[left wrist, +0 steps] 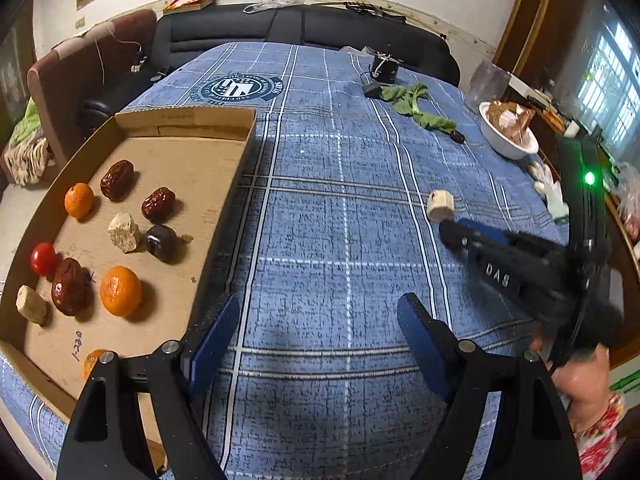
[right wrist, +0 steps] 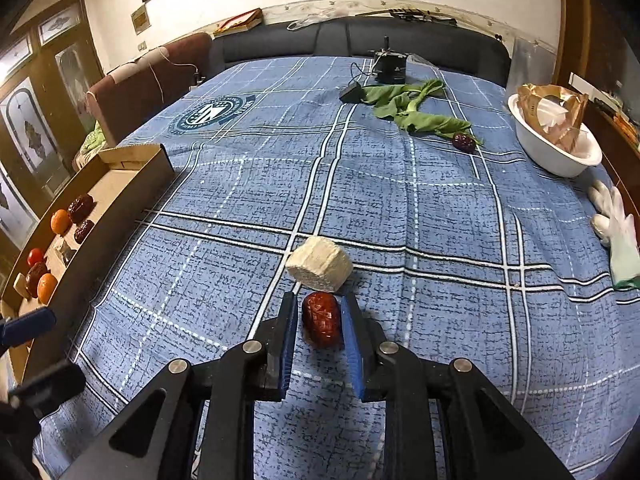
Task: Organize fruits
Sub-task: 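Grasp the last red date with the right tool while the left tool grasps the yam chunk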
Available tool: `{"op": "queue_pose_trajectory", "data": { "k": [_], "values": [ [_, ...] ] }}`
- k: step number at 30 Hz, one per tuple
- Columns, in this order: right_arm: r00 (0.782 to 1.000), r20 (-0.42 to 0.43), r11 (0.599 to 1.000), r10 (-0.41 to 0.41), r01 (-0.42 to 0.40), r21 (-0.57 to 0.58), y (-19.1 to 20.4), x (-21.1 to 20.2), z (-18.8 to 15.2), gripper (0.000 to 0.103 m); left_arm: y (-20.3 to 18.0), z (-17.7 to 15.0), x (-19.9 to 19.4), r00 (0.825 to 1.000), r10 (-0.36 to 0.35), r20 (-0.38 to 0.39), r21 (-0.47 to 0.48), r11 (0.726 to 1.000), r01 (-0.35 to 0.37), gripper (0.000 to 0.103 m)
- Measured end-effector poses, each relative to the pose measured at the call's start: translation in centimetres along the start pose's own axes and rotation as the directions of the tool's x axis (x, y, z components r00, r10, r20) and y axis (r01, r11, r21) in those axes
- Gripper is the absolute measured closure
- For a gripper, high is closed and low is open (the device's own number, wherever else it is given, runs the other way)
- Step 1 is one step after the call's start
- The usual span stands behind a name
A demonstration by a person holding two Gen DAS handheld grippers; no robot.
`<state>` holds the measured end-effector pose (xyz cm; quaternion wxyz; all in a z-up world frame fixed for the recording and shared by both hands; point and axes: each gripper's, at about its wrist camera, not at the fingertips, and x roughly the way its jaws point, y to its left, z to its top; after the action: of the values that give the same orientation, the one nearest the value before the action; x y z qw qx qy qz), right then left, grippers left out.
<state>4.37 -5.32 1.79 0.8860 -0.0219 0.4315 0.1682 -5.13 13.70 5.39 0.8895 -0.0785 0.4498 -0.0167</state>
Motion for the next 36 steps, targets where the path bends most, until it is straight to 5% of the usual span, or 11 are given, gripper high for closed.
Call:
{"op": "queue_pose_trajectory", "data": {
  "k": [7, 15, 21, 28, 36],
  "values": [
    [0.998, 0.017, 0.996, -0.059, 0.058, 0.066, -2.3, -1.4, -0.7, 0.082, -1.3, 2.5, 1.3, 0.998, -0.057, -0.024, 0.011, 0.998, 0.057, 0.022],
    [0.980, 0.048, 0.973, -0.192, 0.184, 0.140, -6.4, -3.1, -2.4, 0.081, -6.7, 5.0, 7.0, 0.993, -0.083, -0.080, 0.085, 0.992, 0.090, 0.023],
    [0.986, 0.041, 0.973, -0.163, 0.154, 0.173, -7.7, -3.2, -2.6, 0.081, -9.0, 6.6, 9.9, 0.994, -0.082, -0.075, 0.144, 0.985, 0.093, 0.024],
    [0.989, 0.034, 0.973, -0.145, 0.136, 0.186, -7.6, -2.8, -2.6, 0.081, -10.7, 6.8, 11.4, 0.992, -0.095, -0.082, 0.211, 0.971, 0.110, 0.041],
    [0.990, 0.027, 0.978, -0.138, 0.132, 0.162, -6.9, -2.3, -2.7, 0.081, -11.5, 6.2, 11.9, 0.996, -0.069, -0.053, 0.245, 0.966, 0.080, 0.041]
  ]
}}
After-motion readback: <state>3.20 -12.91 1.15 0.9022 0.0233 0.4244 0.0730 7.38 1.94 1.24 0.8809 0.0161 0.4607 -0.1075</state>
